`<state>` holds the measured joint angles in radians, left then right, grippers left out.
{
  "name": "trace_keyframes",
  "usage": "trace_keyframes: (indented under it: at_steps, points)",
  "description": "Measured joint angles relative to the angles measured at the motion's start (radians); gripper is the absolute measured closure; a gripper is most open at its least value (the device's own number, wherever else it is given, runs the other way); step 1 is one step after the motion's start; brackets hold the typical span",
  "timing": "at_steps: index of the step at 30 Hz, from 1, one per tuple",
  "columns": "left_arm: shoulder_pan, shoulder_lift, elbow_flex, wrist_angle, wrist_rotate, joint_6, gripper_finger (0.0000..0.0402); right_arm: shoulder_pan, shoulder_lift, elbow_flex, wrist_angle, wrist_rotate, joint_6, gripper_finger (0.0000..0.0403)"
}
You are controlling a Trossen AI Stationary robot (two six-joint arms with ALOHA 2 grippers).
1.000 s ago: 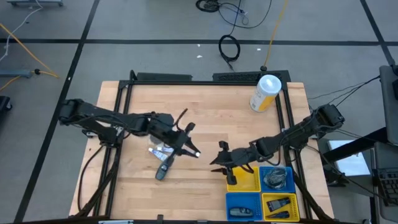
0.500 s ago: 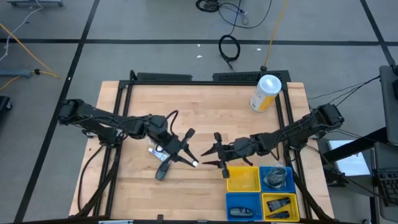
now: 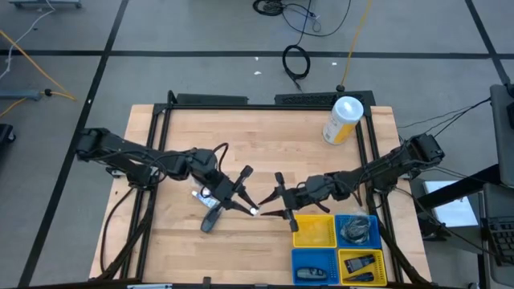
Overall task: Pick & Place Travel size toiletries
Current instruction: Put the white toothpaste into the top yellow bin
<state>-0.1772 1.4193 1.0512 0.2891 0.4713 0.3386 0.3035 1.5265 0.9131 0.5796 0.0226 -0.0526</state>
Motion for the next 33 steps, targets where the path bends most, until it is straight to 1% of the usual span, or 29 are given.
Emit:
trace_keyframes:
  at_steps: [5, 8, 11, 15, 17, 21, 25, 31, 33]
  points:
    - [0.007, 0.029, 0.000, 0.021, -0.001, 0.006, 0.0364, -0.002, 0.000, -0.001, 0.023, 0.001, -0.014, 0.0270]
    - [0.013, 0.037, 0.000, 0.024, -0.002, -0.002, 0.0364, -0.001, 0.000, -0.001, 0.012, -0.002, -0.016, 0.0283]
    - [0.020, 0.037, 0.000, 0.027, 0.000, -0.005, 0.0364, -0.001, 0.000, -0.001, 0.010, -0.001, -0.015, 0.0315]
    - [0.020, 0.037, 0.000, 0.028, 0.001, -0.005, 0.0364, -0.002, -0.001, -0.001, 0.000, 0.001, -0.027, 0.0377]
    - [0.021, 0.037, 0.000, 0.028, 0.003, -0.004, 0.0364, -0.002, -0.001, -0.001, -0.001, 0.000, -0.043, 0.0394]
    - [0.021, 0.037, 0.000, 0.027, -0.005, -0.002, 0.0364, -0.002, -0.001, -0.001, -0.005, 0.000, -0.043, 0.0396]
    - [0.020, 0.037, 0.000, 0.026, -0.038, -0.004, 0.0359, -0.002, -0.001, -0.001, -0.008, 0.002, -0.042, 0.0400]
    - [0.022, 0.036, 0.000, 0.037, -0.057, -0.010, 0.0314, -0.001, -0.001, -0.001, -0.015, -0.005, -0.042, 0.0402]
    - [0.022, 0.032, 0.000, 0.055, -0.062, -0.033, 0.0296, 0.000, -0.001, -0.001, -0.025, -0.006, -0.041, 0.0402]
